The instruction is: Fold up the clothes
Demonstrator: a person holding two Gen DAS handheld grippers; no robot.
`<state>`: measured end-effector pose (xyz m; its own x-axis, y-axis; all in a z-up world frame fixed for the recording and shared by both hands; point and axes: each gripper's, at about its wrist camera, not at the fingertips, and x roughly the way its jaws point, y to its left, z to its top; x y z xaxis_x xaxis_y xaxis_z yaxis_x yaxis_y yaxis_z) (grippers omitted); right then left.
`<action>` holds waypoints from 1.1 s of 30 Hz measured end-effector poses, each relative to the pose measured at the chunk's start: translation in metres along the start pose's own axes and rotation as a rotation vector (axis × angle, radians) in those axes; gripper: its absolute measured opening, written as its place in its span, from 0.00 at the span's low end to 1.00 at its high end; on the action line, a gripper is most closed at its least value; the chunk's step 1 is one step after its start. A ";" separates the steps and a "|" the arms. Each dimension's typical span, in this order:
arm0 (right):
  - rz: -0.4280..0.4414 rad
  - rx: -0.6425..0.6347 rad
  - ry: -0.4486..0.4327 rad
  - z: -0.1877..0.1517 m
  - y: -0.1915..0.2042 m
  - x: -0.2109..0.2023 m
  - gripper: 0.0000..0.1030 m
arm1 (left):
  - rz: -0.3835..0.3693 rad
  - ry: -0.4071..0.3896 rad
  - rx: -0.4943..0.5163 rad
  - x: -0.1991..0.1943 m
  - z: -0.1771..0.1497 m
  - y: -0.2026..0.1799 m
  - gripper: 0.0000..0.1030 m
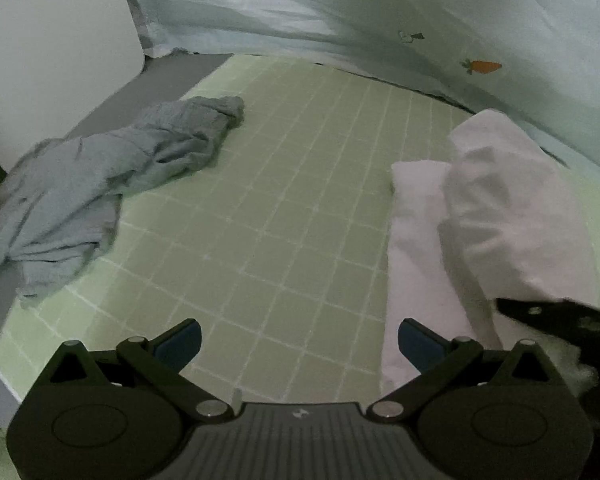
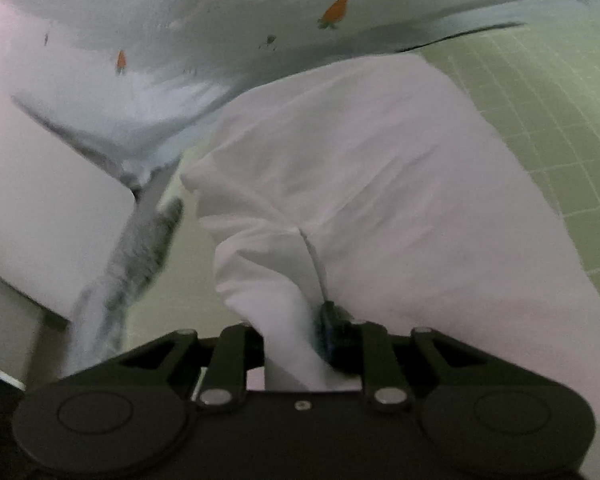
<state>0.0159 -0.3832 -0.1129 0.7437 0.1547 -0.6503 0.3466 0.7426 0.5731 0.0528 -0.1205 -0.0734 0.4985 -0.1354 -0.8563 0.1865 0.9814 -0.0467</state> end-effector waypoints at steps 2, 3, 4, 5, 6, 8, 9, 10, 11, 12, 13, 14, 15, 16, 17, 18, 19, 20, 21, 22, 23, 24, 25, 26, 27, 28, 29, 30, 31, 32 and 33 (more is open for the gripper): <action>0.015 0.019 -0.050 0.004 -0.003 -0.027 0.44 | -0.034 0.004 -0.001 0.004 0.004 -0.008 1.00; 0.019 0.031 -0.082 0.005 -0.005 -0.040 0.53 | -0.053 0.003 0.000 0.006 0.005 -0.013 1.00; 0.022 0.049 -0.118 0.006 -0.010 -0.054 0.75 | -0.075 0.000 0.003 0.007 0.006 -0.018 1.00; 0.025 0.066 -0.154 0.007 -0.014 -0.068 0.88 | -0.097 -0.003 0.007 0.007 0.007 -0.024 1.00; 0.027 0.090 -0.182 0.008 -0.020 -0.080 0.88 | -0.126 -0.002 0.010 0.008 0.007 -0.030 1.00; 0.028 0.147 -0.223 0.009 -0.036 -0.099 0.88 | -0.179 0.003 0.011 0.011 0.007 -0.041 1.00; 0.016 0.173 -0.240 0.009 -0.045 -0.108 0.88 | -0.207 0.008 0.010 0.013 0.006 -0.046 1.00; -0.005 0.197 -0.255 0.008 -0.055 -0.115 0.88 | -0.233 0.013 0.007 0.014 0.005 -0.051 1.00; -0.027 0.217 -0.263 0.007 -0.064 -0.120 0.89 | -0.256 0.016 -0.001 0.015 0.004 -0.054 1.00; -0.048 0.234 -0.266 0.006 -0.072 -0.124 0.89 | -0.279 0.019 -0.009 0.015 0.003 -0.057 1.00; -0.069 0.251 -0.269 0.005 -0.081 -0.128 0.89 | -0.303 0.022 -0.017 0.016 0.002 -0.059 1.00; -0.090 0.270 -0.265 0.003 -0.089 -0.130 0.89 | -0.326 0.025 -0.025 0.017 0.001 -0.062 1.00; -0.111 0.289 -0.255 0.001 -0.098 -0.130 0.89 | -0.350 0.030 -0.038 0.018 0.000 -0.064 1.00; -0.127 0.311 -0.245 -0.001 -0.106 -0.130 0.89 | -0.378 0.040 -0.069 0.020 -0.001 -0.064 1.00; -0.138 0.334 -0.236 -0.004 -0.113 -0.130 0.89 | -0.402 0.050 -0.097 0.023 -0.001 -0.063 1.00; -0.144 0.353 -0.225 -0.006 -0.120 -0.130 0.89 | -0.407 0.063 -0.112 0.026 -0.002 -0.065 1.00; -0.147 0.367 -0.214 -0.008 -0.127 -0.131 0.89 | -0.413 0.077 -0.128 0.030 -0.003 -0.066 1.00; -0.150 0.379 -0.204 -0.009 -0.132 -0.130 0.89 | -0.416 0.089 -0.138 0.034 -0.004 -0.068 1.00; -0.152 0.384 -0.195 -0.008 -0.133 -0.128 0.89 | -0.407 0.097 -0.133 0.036 -0.005 -0.071 0.99; -0.154 0.381 -0.188 -0.008 -0.133 -0.125 0.89 | -0.402 0.104 -0.129 0.039 -0.006 -0.074 0.96; -0.156 0.375 -0.181 -0.007 -0.132 -0.123 0.89 | -0.411 0.108 -0.125 0.040 -0.008 -0.077 0.93; -0.157 0.368 -0.174 -0.007 -0.132 -0.120 0.89 | -0.429 0.111 -0.122 0.041 -0.009 -0.080 0.80; -0.158 0.363 -0.167 -0.008 -0.132 -0.119 0.89 | -0.448 0.114 -0.116 0.041 -0.010 -0.083 0.60; -0.158 0.357 -0.160 -0.009 -0.133 -0.119 0.89 | -0.462 0.110 -0.097 0.040 -0.011 -0.087 0.46; -0.157 0.352 -0.152 -0.011 -0.133 -0.119 0.89 | -0.455 0.091 -0.065 0.036 -0.012 -0.091 0.16; -0.157 0.346 -0.145 -0.013 -0.133 -0.119 0.89 | -0.449 0.069 -0.035 0.031 -0.012 -0.094 0.14; -0.158 0.340 -0.139 -0.014 -0.133 -0.118 0.89 | -0.452 0.036 -0.009 0.022 -0.013 -0.094 0.13; -0.160 0.333 -0.135 -0.014 -0.131 -0.116 0.89 | -0.460 0.004 0.009 0.013 -0.013 -0.093 0.12; -0.163 0.327 -0.130 -0.015 -0.130 -0.115 0.89 | -0.486 -0.022 -0.003 0.003 -0.012 -0.087 0.11; -0.163 0.319 -0.129 -0.015 -0.128 -0.114 0.89 | -0.492 -0.039 -0.016 -0.005 -0.011 -0.080 0.11; -0.162 0.310 -0.129 -0.015 -0.126 -0.114 0.89 | -0.499 -0.057 -0.028 -0.013 -0.011 -0.072 0.11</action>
<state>-0.1214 -0.4850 -0.1186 0.7241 -0.0463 -0.6882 0.6076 0.5151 0.6046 0.0236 -0.1882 -0.0643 0.3996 -0.5959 -0.6965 0.3914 0.7980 -0.4582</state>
